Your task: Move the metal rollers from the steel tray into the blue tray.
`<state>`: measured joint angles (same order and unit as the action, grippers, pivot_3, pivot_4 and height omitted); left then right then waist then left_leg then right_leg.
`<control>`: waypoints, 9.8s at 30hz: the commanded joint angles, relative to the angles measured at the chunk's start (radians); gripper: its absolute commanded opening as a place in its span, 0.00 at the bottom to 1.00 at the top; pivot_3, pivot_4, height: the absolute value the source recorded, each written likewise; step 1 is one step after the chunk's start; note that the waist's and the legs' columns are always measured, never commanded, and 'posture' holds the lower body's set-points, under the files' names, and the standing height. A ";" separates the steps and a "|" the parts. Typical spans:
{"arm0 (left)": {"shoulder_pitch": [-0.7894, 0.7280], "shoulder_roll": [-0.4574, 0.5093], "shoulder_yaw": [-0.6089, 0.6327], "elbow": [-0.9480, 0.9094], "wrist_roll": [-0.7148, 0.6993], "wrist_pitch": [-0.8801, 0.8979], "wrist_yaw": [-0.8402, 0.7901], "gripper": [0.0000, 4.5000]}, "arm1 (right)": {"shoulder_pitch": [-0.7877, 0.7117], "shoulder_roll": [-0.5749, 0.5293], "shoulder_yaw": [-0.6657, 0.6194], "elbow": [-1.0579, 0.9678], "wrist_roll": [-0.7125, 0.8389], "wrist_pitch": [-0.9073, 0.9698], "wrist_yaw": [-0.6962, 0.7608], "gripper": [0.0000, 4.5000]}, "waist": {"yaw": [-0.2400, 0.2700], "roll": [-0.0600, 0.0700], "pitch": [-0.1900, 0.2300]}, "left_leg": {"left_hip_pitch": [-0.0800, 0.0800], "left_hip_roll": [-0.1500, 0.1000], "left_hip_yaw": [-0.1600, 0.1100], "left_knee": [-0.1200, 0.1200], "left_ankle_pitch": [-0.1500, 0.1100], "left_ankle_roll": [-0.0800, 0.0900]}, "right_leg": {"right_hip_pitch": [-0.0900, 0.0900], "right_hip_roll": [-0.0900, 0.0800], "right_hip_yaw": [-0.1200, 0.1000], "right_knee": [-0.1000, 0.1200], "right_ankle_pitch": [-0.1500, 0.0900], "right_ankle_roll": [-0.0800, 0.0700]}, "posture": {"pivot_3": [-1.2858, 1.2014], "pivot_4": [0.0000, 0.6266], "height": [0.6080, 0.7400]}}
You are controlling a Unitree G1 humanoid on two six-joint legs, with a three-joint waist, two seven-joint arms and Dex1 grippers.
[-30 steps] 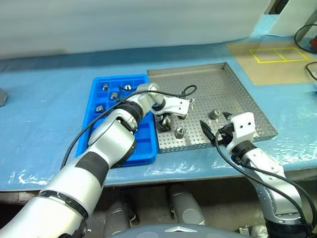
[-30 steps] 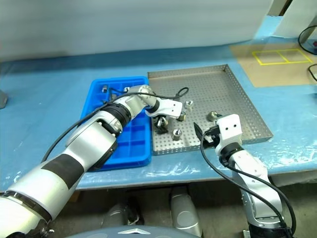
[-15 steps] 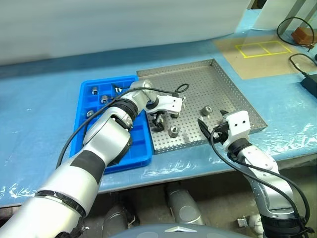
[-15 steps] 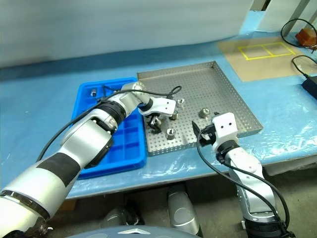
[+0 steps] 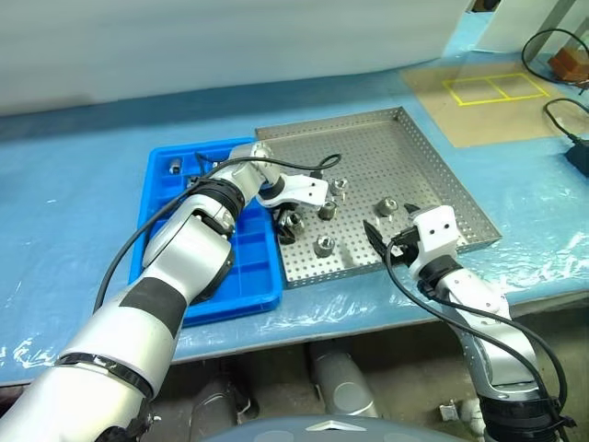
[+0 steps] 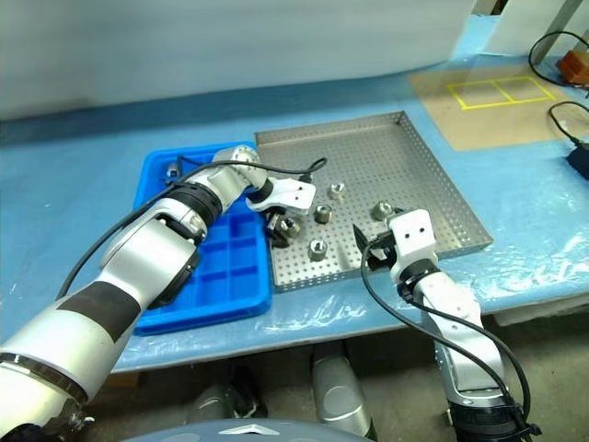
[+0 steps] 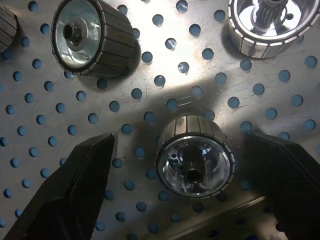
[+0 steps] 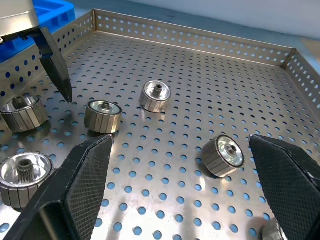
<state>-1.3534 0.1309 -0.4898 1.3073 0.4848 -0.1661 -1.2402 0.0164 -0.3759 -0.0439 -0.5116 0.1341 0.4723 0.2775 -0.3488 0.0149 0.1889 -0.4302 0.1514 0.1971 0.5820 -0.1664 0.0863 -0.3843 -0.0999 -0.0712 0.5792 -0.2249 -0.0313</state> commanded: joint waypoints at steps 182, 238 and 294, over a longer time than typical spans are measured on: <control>0.939 0.651 0.396 -1.435 -0.795 0.833 0.281 0.39 | -0.478 -0.076 0.202 0.300 0.243 -0.014 0.671 1.00 | 0.372 0.001 0.007 | 0.021 0.021 0.008 -0.021 0.024 -0.044 | -0.013 0.020 0.012 0.030 -0.004 -0.016 | 0.45 0.24 1.00; 0.230 -0.012 0.150 -0.525 -0.595 0.273 0.072 1.00 | -0.094 -0.400 -0.350 0.005 0.375 0.166 0.506 1.00 | 0.336 -0.001 0.006 | 0.021 0.019 0.008 -0.017 0.023 -0.037 | -0.014 0.025 0.018 0.027 -0.001 -0.020 | 0.29 0.24 1.00; 0.242 -0.112 0.086 -0.149 -0.241 0.060 0.047 0.53 | 0.151 -0.356 -0.400 -0.119 0.323 0.127 0.342 1.00 | 0.039 0.003 0.003 | 0.011 -0.001 -0.002 -0.001 0.000 -0.005 | 0.012 0.003 0.003 -0.008 -0.002 0.006 | 0.24 0.24 1.00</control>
<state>-1.1304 0.0002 -0.3874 1.1618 0.2209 -0.1085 -1.1645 0.1743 -0.7250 -0.4397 -0.6292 0.4546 0.6155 0.6156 -0.3095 0.0182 0.1921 -0.4190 0.1502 0.1946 0.5814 -0.1664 0.0809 -0.3721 -0.0966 -0.0686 0.5715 -0.2267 -0.0252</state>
